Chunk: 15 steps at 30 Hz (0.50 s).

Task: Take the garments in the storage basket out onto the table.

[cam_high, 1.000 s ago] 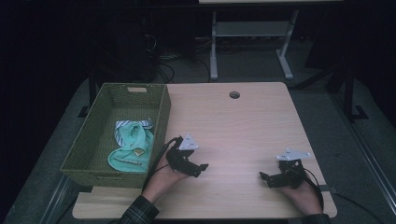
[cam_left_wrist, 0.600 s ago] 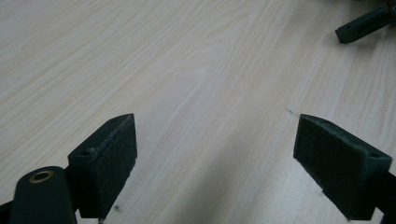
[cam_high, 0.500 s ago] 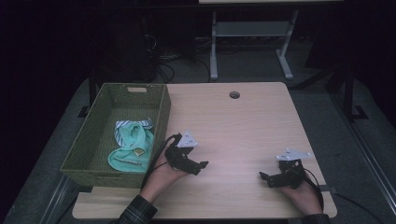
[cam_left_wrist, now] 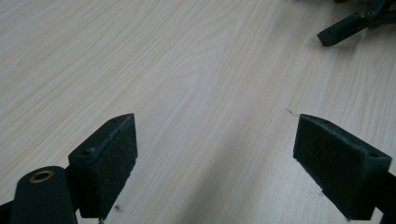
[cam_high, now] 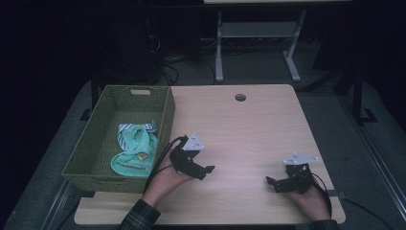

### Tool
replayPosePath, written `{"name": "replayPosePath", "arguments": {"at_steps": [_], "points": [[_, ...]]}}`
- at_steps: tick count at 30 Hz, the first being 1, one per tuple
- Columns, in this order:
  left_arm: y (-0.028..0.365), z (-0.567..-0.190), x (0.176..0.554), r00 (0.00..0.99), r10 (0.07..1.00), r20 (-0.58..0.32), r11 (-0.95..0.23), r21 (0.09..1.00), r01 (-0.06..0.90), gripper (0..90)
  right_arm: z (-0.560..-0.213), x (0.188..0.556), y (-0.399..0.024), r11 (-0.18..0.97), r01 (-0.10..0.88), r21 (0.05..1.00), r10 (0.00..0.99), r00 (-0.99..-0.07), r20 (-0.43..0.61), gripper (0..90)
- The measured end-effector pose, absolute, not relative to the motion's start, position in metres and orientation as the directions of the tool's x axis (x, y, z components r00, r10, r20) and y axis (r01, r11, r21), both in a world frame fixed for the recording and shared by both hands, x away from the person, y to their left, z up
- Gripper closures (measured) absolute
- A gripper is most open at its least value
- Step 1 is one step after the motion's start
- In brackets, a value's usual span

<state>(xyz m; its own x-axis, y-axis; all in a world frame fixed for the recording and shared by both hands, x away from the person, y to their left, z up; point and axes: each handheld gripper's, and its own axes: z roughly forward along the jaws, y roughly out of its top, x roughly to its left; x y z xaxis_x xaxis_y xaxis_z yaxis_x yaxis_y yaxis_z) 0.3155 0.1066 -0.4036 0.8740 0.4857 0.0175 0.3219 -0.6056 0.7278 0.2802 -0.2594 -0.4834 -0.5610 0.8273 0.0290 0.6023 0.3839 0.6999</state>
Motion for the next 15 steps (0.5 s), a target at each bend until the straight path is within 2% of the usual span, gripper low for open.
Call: {"name": "replayPosePath", "arguments": {"at_steps": [15], "points": [[0.108,-0.391,0.317,0.893,0.45,0.008,-0.609,0.734,0.3,13.2,-0.483,0.281,-0.259,0.371,0.613,0.698,0.839,-0.544,0.032,0.6]]}}
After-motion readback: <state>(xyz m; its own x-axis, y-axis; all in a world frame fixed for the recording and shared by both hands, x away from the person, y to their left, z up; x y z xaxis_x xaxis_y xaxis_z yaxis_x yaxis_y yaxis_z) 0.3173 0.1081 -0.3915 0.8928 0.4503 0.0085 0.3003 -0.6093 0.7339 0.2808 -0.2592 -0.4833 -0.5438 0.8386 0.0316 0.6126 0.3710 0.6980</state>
